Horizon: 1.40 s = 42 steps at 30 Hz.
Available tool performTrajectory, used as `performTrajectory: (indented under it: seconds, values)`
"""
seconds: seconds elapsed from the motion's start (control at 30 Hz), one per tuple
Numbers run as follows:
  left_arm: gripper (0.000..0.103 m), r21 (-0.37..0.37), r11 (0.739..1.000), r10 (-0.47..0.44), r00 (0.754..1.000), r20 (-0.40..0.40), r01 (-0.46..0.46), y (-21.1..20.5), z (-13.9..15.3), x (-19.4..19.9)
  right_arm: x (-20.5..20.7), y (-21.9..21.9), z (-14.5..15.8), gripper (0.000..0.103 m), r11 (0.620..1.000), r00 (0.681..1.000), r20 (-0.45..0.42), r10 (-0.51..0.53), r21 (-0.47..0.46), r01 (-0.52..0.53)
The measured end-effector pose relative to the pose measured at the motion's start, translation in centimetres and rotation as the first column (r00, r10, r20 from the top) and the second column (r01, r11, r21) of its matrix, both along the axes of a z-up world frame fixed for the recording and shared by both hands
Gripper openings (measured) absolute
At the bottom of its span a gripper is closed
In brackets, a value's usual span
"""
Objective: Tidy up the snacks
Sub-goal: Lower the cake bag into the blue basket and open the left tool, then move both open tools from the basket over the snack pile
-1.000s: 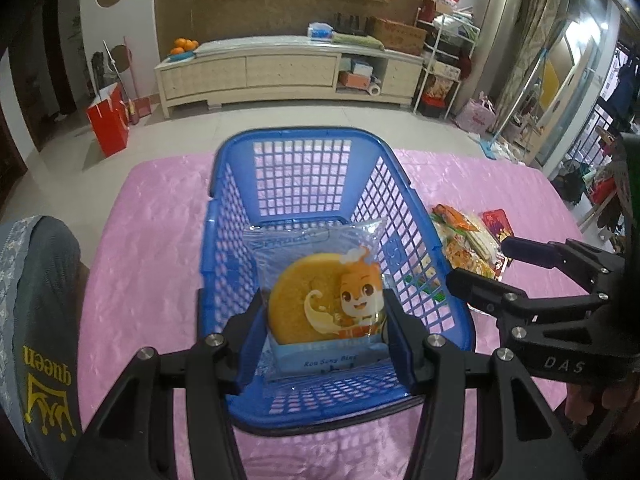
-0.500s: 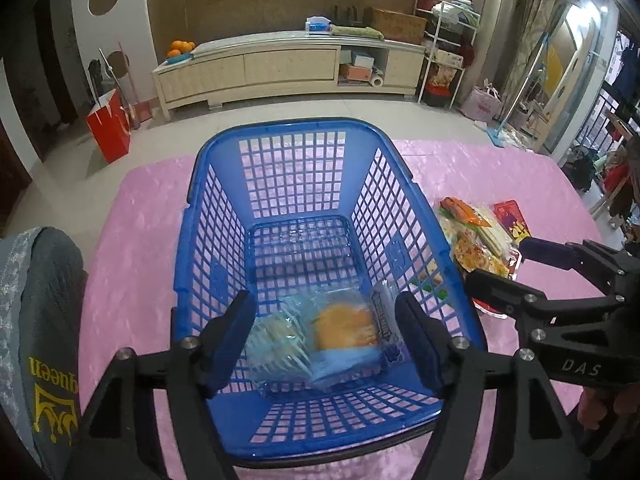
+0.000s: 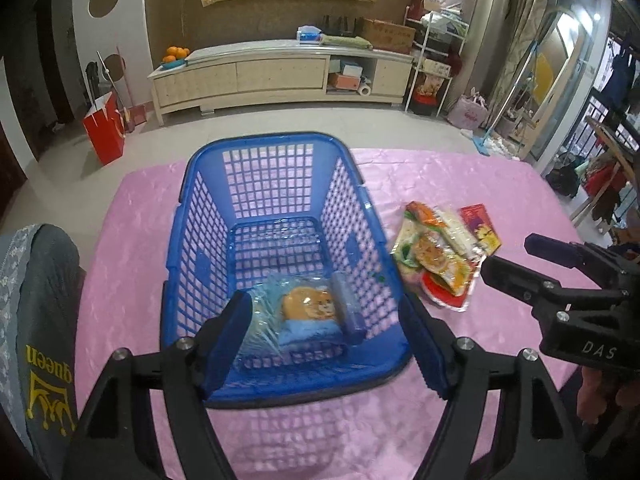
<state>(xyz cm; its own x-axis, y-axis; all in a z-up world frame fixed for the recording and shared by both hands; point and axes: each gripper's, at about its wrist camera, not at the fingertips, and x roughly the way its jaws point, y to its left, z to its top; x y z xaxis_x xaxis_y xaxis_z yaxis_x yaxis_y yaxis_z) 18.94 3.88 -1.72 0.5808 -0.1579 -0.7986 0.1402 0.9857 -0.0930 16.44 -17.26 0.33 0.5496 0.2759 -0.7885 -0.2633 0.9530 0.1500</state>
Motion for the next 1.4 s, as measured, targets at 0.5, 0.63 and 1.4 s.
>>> performTrajectory:
  seconds: [0.5, 0.63, 1.4]
  values:
    - [0.081, 0.01, 0.995, -0.097, 0.994, 0.057, 0.096, -6.9, 1.7, -3.5, -3.9, -7.3, 2.1, 0.083, 0.998, 0.996, 0.054, -0.07, 0.007, 0.069]
    - [0.081, 0.015, 0.992, -0.124, 0.991, 0.044, 0.123, -9.0, 1.1, -3.7, -4.4, -8.9, 1.5, 0.083, 0.997, 0.995, 0.048, -0.082, -0.003, 0.082]
    - [0.081, -0.032, 0.994, -0.111, 0.99, -0.089, 0.109, -16.7, -5.0, -1.4, -3.6, -16.7, -3.2, 0.083, 0.993, 0.993, 0.003, -0.116, 0.006, 0.116]
